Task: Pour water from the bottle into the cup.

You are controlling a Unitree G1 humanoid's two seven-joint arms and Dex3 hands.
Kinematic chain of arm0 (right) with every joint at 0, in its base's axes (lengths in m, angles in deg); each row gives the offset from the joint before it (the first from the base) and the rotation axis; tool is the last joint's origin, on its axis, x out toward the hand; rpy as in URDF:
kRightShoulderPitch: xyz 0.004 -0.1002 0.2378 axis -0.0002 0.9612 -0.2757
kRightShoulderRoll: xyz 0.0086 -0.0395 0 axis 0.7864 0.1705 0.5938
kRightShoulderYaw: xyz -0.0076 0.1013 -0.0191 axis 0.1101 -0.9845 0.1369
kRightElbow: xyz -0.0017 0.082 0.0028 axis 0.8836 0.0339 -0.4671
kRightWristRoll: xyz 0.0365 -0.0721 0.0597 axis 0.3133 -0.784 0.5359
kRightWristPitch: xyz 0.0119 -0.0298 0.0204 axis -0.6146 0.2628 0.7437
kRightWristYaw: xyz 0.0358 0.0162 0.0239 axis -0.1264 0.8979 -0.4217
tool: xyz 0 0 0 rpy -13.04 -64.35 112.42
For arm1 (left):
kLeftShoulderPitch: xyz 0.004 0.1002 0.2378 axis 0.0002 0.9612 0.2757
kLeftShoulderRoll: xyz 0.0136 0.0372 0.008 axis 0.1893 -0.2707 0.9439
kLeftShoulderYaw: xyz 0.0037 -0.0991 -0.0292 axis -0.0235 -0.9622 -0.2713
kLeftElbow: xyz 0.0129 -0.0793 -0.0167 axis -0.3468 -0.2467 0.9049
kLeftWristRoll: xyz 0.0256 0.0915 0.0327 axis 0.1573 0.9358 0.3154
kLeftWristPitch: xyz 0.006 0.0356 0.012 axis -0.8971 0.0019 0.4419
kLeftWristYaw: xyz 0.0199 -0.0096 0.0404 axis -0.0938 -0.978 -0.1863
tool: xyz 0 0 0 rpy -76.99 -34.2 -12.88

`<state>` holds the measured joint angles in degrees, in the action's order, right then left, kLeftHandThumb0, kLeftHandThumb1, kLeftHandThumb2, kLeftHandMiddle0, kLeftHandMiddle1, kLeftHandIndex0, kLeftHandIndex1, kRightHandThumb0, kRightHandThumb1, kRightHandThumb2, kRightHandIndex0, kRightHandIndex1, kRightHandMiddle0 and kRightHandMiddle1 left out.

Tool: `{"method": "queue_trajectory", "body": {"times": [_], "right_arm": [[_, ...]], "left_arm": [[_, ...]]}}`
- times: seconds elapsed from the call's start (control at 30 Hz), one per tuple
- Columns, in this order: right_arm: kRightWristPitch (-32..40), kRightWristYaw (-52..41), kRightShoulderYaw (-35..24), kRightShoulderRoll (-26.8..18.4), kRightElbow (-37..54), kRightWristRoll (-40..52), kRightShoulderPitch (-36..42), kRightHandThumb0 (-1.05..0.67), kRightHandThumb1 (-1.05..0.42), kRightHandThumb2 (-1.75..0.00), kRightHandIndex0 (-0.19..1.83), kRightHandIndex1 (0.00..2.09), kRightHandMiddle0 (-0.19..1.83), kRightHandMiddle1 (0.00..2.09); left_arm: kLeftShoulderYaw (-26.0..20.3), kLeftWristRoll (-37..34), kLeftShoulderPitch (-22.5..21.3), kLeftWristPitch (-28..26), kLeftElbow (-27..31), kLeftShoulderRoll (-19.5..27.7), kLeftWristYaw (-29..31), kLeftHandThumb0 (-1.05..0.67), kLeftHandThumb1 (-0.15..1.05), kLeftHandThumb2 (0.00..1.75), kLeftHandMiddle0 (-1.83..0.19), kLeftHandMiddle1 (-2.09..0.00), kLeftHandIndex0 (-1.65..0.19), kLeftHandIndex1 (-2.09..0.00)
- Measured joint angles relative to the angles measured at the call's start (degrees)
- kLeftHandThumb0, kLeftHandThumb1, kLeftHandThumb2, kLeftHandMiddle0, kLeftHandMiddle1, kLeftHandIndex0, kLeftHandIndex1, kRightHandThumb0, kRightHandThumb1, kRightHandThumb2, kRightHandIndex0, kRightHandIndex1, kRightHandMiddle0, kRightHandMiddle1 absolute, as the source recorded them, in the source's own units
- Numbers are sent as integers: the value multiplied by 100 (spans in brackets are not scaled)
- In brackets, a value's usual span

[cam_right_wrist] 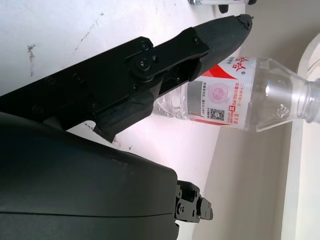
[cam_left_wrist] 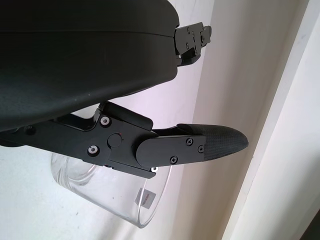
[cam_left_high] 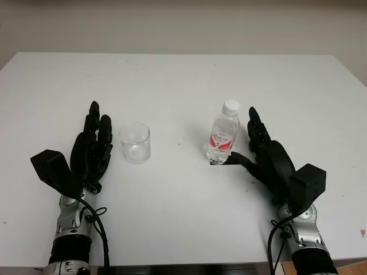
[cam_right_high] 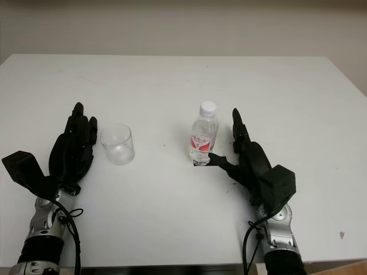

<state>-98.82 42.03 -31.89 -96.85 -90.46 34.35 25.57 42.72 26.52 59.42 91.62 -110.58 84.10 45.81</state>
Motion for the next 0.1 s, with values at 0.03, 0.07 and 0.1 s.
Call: {"method": "queue_trajectory", "body": {"times": [0.03,0.07,0.1], "right_arm": [[-10,-17,0,0,38,21,29,-104,-97,-5,-19,0,-19,0],[-12,-34,3,1,89,36,64,-104,-96,-5,-19,0,-19,0],[-11,-46,9,3,133,48,97,-104,-96,-5,-19,0,-19,0]], "left_arm": [[1,0,0,0,0,-1,1,-73,105,44,16,-5,17,-5],[1,-1,0,0,-1,-3,1,-73,105,44,15,-5,17,-5],[1,-1,0,0,-1,-6,1,-73,105,44,15,-5,16,-6]]}}
